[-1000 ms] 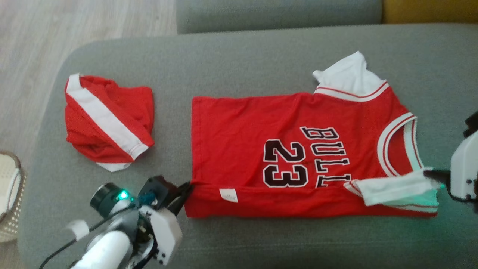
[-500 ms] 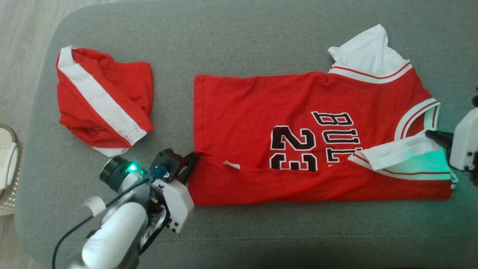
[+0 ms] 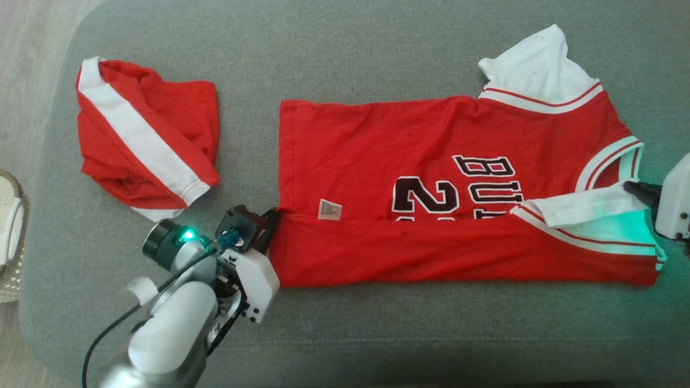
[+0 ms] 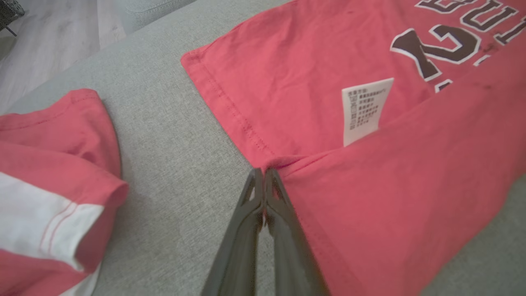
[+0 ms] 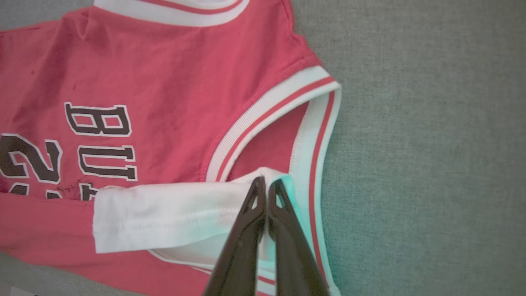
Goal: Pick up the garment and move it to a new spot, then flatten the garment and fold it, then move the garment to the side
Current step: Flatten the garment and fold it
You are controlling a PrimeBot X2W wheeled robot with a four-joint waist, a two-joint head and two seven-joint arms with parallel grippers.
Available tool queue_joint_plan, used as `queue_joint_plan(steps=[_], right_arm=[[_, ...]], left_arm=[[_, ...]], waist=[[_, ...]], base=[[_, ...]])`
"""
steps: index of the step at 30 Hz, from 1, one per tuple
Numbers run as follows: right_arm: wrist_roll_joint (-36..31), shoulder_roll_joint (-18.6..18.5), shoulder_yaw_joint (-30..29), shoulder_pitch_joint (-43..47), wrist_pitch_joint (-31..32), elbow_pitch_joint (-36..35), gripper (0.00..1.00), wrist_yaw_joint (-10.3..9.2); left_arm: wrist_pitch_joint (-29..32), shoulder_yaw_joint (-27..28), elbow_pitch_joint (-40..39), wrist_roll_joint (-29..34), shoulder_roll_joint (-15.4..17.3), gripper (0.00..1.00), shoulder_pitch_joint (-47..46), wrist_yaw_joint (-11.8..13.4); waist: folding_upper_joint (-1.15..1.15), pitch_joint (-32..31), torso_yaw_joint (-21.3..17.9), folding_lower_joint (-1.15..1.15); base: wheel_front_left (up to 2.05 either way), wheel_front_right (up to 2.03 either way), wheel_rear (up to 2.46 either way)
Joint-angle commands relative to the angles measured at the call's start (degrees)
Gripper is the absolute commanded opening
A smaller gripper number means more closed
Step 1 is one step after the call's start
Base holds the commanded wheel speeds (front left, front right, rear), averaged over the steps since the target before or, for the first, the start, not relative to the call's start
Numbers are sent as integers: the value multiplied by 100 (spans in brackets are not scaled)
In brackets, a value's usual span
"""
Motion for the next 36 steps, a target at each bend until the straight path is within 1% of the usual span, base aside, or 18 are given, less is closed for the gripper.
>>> queue_joint_plan(steps=[1,2,3,4,6,7,11,14,19,22,24,26,28,32,35,36], right_arm=[[40,-193,60,-185,-75,-120,0,-1],[51,-182,66,-206,-106,-78,0,-1],[43,-171,59,-236,-181,-49,36,-1],[48,-153,61,-261,-247,-21,100,-1],[47,-124,83,-311,-394,25,100,-1],[31,-111,76,-336,-497,58,100,-1],[-85,-8,-24,-433,-1064,227,100,-1],[-179,108,-50,-438,-1619,192,100,-1],[-218,380,-59,-150,-2659,-361,100,-1],[-444,501,-92,175,-3302,-791,100,-1],[-720,579,-73,456,-3748,-1063,100,-1],[-904,783,-213,746,-4130,-1217,100,-1],[-1210,974,-296,1042,-4463,-1359,100,-1],[-1784,1490,-613,1662,-4962,-1606,100,-1],[-2168,1873,-858,2095,-5140,-1816,100,-1],[-2168,1873,-858,2095,-5140,-1816,100,-1]], left_arm=[[-94,198,-75,49,69,0,-320,56],[-118,187,-23,50,45,0,-337,63],[-131,180,32,41,16,0,-351,69],[-147,178,84,33,-10,0,-366,83],[-213,209,175,-2,-62,94,-385,136],[-283,250,208,-24,-83,100,-397,190],[-685,560,249,-185,-178,100,-415,538],[-1043,855,129,-368,-275,100,-343,813],[-1329,1341,-464,-589,-424,100,12,1210],[-1349,1633,-1100,-601,-539,100,350,1375],[-1351,1856,-1591,-563,-633,100,652,1411],[-1352,2144,-1986,-540,-757,100,1011,1447],[-1353,2347,-2207,-447,-857,100,1366,1448],[-1353,2528,-2383,-269,-1035,100,1991,1314],[-1353,2548,-2255,-195,-1111,100,2349,1198],[-1353,2548,-2255,-195,-1111,100,2349,1198]], waist=[[0,12,2,0],[0,19,1,0],[0,27,0,0],[0,30,-2,0],[0,29,-12,0],[0,23,-19,0],[0,-67,-52,0],[0,-190,-84,0],[0,-462,-166,0],[0,-617,-212,0],[0,-724,-246,0],[0,-837,-275,0],[0,-944,-301,0],[0,-1138,-337,0],[0,-1184,-375,0],[0,-1184,-375,0]], base=[[0,0,0],[0,0,0],[0,0,0],[0,0,0],[0,0,0],[0,0,0],[0,0,0],[0,0,0],[0,0,0],[0,0,0],[0,0,0],[0,0,0],[0,0,0],[0,0,0],[0,0,0],[0,0,0]])
